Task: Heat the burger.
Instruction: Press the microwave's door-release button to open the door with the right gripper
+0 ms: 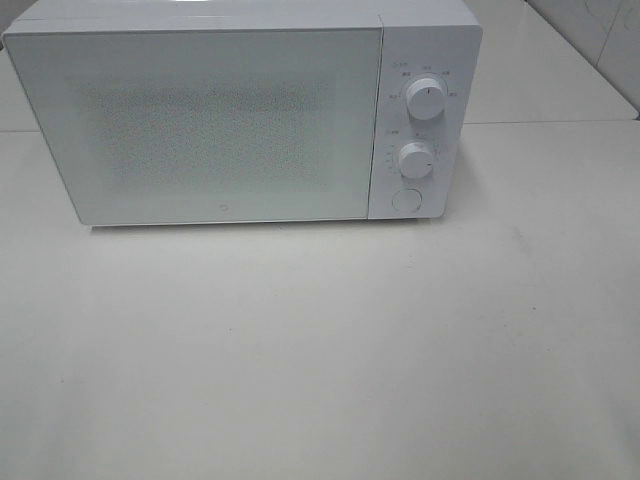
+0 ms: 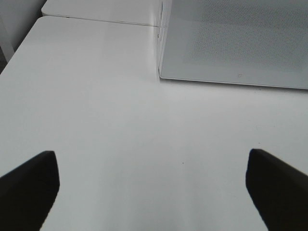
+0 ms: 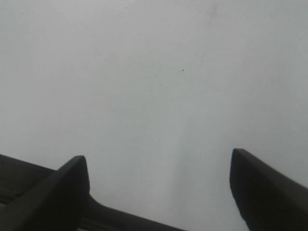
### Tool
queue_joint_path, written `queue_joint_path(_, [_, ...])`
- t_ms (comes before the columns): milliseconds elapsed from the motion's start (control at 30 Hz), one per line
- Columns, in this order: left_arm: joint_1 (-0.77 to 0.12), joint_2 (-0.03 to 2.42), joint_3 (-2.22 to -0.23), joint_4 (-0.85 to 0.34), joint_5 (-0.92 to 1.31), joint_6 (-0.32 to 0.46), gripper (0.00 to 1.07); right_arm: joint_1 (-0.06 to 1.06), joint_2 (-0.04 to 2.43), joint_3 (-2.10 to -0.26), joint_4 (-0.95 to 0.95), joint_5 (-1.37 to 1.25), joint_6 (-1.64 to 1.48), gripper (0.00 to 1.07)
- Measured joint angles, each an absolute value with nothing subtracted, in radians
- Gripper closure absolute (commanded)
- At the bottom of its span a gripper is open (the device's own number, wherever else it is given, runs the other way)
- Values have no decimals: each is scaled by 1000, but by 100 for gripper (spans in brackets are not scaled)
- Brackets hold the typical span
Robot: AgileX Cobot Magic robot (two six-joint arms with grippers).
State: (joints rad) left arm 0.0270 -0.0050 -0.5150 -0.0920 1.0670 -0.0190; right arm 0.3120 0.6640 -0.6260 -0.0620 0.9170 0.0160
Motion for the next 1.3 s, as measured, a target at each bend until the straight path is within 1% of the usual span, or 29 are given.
queue_joint_path(133, [27, -5, -515, -92, 1067, -19, 9, 312, 507, -563, -87, 917, 54, 31])
queue_joint_path(267, [27, -5, -515, -92, 1067, -19, 9, 306, 436, -532, -89, 914, 75, 31])
queue_joint_path(333, [27, -5, -515, -92, 1067, -19, 9, 264, 372, -525, -87, 911, 82, 31])
queue_joint_path(367, [27, -5, -515, -92, 1067, -19, 9, 264, 372, -525, -87, 911, 82, 31])
queue_joint_path(400, [27, -5, -515, -92, 1067, -19, 9, 225, 331, -523, -87, 911, 82, 31])
queue_joint_path(433, [27, -5, -515, -92, 1067, -19, 9, 225, 331, -523, -87, 911, 82, 31])
queue_joint_path(500, [27, -5, -515, -92, 1067, -19, 9, 154, 261, -522, -87, 915, 82, 31])
queue_joint_path(533, [27, -5, -515, -92, 1067, -19, 9, 154, 261, -522, -87, 915, 82, 31])
queue_joint_path(600, [27, -5, -515, -92, 1067, -19, 9, 112, 181, -514, -79, 930, 81, 31])
queue_joint_path(700, [27, -5, -515, -92, 1067, -19, 9, 79, 108, -499, -71, 951, 81, 31])
queue_joint_path(867, [27, -5, -515, -92, 1067, -19, 9, 41, 7, -495, -68, 967, 81, 31])
queue_joint_path(1300, [27, -5, -515, -92, 1067, -19, 9, 33, -4, -494, -68, 968, 81, 31])
